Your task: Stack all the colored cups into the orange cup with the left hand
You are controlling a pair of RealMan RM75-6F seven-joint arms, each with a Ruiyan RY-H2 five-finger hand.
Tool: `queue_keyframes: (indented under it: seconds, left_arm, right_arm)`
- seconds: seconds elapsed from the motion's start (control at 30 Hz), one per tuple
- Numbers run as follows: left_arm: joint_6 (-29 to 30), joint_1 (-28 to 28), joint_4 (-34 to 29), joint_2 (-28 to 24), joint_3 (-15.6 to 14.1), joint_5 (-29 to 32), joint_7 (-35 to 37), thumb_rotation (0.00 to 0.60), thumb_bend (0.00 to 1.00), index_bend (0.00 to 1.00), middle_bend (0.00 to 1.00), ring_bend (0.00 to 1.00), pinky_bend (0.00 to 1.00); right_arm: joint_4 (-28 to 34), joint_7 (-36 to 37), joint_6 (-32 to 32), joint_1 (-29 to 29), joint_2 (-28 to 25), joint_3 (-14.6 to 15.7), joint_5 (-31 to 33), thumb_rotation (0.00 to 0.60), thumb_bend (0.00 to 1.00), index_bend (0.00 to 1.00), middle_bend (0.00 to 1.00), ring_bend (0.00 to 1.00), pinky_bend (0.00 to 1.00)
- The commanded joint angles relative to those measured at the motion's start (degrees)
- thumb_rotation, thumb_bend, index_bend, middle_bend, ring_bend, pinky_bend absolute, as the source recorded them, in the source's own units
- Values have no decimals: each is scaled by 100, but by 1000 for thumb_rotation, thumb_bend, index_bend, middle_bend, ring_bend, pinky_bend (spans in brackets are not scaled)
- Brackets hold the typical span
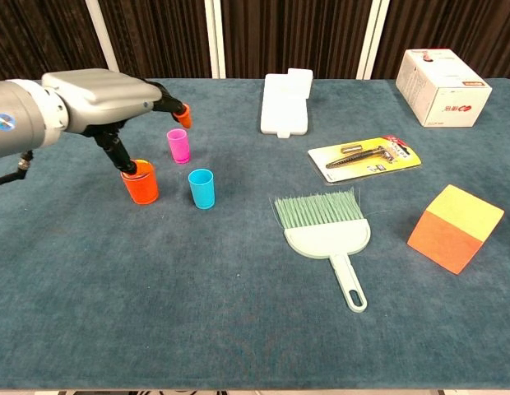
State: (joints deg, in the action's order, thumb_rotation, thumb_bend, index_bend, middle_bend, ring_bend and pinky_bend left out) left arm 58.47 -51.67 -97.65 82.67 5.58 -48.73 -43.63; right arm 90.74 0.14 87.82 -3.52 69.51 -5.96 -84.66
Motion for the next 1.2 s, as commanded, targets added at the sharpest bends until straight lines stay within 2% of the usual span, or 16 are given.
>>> queue_keyframes:
  seconds: [0.03,0.53,1.2]
  left_arm:
    - [-53,-86,75,167,30,121,-72,600,263,195,147,0,0]
    - [-9,-486,635,1008,148,770,-598,600,254,219,147,0,0]
    - [154,-644,1030,1428,76,975,-929,600,257,373,155,0,0]
  right_arm:
    - [-5,15,-16,-1,-2,0,13,600,343,89,46,86,36]
    - [-15,22,-8,12,-15,-26,64,600,344,89,46,86,36]
    - [-44,35,27,32,-22,-64,109,600,343,89,46,86,36]
